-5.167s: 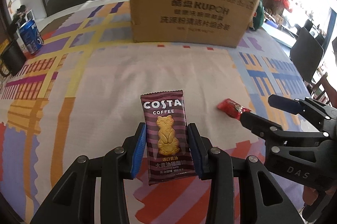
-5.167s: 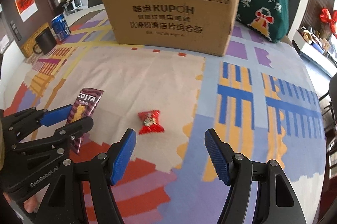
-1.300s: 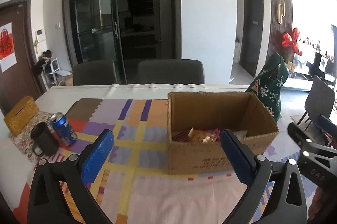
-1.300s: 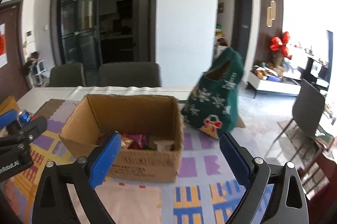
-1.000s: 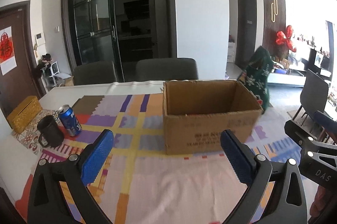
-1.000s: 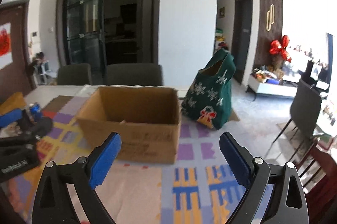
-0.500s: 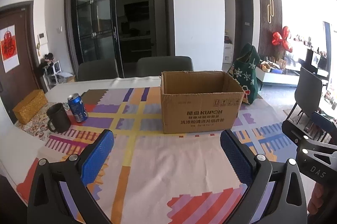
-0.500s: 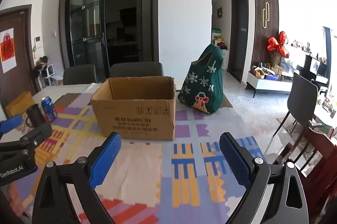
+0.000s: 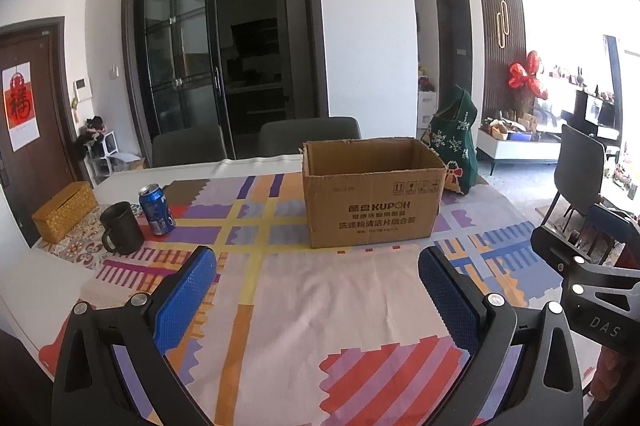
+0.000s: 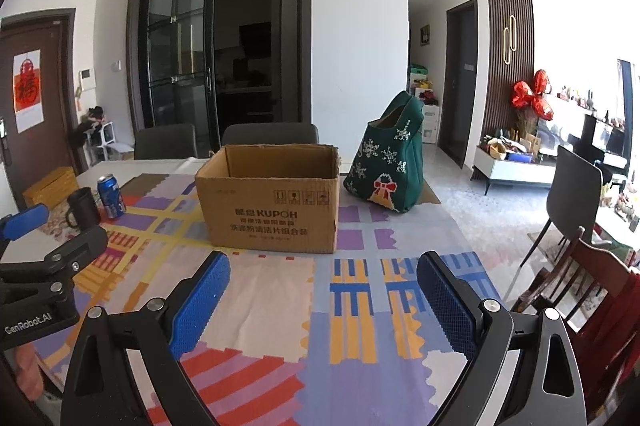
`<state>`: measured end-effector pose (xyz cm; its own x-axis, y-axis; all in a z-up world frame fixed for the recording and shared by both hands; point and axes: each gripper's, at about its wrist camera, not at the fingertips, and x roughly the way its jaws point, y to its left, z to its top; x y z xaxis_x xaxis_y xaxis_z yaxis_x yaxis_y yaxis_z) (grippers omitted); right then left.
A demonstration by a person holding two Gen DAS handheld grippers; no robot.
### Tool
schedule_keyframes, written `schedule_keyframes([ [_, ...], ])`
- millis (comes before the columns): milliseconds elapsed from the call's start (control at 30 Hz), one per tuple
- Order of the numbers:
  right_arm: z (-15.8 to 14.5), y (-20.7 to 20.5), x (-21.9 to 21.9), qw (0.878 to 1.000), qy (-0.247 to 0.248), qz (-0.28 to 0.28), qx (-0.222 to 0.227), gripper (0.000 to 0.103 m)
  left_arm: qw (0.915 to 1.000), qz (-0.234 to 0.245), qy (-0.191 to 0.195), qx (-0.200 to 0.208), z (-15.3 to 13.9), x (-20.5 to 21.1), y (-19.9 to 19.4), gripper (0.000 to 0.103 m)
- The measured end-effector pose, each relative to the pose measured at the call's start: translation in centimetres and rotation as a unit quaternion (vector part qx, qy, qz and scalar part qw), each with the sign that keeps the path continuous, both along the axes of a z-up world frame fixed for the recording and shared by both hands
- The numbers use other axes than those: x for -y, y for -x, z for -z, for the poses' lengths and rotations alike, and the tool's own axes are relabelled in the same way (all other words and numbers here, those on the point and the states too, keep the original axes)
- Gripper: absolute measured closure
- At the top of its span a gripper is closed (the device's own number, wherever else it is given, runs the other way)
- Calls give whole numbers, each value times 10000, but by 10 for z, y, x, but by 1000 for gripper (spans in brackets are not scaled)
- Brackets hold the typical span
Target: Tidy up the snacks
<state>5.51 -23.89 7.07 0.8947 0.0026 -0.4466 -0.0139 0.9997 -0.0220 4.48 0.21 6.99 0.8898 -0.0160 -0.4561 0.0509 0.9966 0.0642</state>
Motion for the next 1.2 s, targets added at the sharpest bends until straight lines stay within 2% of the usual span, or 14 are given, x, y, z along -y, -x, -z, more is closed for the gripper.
schedule_keyframes([
  [400,6,17,3,10000,-56,25,3,8,9999,48,52,76,2,2,13,0],
  [1200,9,25,3,10000,-24,20,-6,8,9999,61,129,58,7,1,20,0],
])
